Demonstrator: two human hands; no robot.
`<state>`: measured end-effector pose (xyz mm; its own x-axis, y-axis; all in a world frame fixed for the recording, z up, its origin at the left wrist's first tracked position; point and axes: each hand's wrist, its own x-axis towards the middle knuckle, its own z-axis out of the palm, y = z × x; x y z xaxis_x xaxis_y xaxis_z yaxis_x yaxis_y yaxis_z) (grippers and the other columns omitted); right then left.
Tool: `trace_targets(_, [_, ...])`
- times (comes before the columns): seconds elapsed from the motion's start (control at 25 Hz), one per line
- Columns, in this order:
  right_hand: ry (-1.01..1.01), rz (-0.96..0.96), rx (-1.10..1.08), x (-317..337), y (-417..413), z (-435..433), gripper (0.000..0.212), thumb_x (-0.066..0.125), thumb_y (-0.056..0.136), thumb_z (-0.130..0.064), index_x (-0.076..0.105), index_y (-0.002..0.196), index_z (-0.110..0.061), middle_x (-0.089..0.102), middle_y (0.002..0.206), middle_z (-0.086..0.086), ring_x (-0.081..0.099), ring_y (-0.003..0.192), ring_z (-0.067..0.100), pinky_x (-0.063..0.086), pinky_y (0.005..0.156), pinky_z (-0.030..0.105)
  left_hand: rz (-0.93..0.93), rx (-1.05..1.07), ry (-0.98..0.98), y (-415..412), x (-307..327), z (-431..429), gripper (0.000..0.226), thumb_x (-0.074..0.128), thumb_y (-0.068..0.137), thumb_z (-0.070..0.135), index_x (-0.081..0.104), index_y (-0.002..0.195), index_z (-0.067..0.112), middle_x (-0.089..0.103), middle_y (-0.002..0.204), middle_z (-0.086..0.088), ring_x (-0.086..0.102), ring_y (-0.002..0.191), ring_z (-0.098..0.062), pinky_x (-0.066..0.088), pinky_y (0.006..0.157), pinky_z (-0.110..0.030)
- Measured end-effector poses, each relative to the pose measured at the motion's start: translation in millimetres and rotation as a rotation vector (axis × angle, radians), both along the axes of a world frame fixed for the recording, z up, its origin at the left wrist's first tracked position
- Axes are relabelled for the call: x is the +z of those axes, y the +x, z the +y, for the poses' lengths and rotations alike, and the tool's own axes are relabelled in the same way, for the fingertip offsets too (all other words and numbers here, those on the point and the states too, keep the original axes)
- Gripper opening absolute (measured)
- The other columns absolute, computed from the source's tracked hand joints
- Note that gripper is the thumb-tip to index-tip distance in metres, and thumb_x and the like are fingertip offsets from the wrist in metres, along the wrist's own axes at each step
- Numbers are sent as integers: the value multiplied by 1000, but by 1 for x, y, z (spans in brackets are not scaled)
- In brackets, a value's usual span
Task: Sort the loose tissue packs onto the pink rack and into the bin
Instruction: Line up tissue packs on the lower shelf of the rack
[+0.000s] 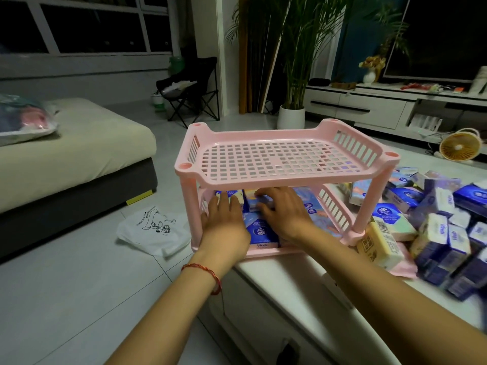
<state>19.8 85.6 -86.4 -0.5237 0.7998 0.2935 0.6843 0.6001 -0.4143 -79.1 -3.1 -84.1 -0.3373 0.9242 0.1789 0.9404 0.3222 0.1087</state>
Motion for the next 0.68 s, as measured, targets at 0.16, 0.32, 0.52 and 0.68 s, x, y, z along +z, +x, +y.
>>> trace_targets(0.16, [22,7,28,0,-2,-2,33,48,95,-19,56,128,-18,49,133,7,43,122,25,30,99,29,-48,36,-6,-1,4,3,56,37,94,16,16,146,10,10,155,-7,13,140,-27,23,110,-36])
trace_targets(0.32, [34,-4,41,0,-1,-2,34,48,95,-20,56,128,-18,49,133,7,43,122,25,30,99,29,-65,46,36,1,6,1,49,39,93,14,26,140,8,22,149,-7,22,134,-27,26,106,-33])
trace_targets(0.52, [42,-23,31,-1,-3,0,35,48,95,-22,55,130,-20,49,133,7,43,122,26,31,100,31,-45,23,53,1,4,-2,47,40,92,13,28,137,8,26,145,-7,26,131,-28,27,104,-32])
trace_targets(0.68, [37,-130,40,-3,-2,-4,43,46,95,-29,46,137,-21,42,138,9,39,125,28,31,103,35,-75,11,132,0,2,1,48,37,89,13,32,136,3,30,144,-13,26,134,-30,22,108,-30])
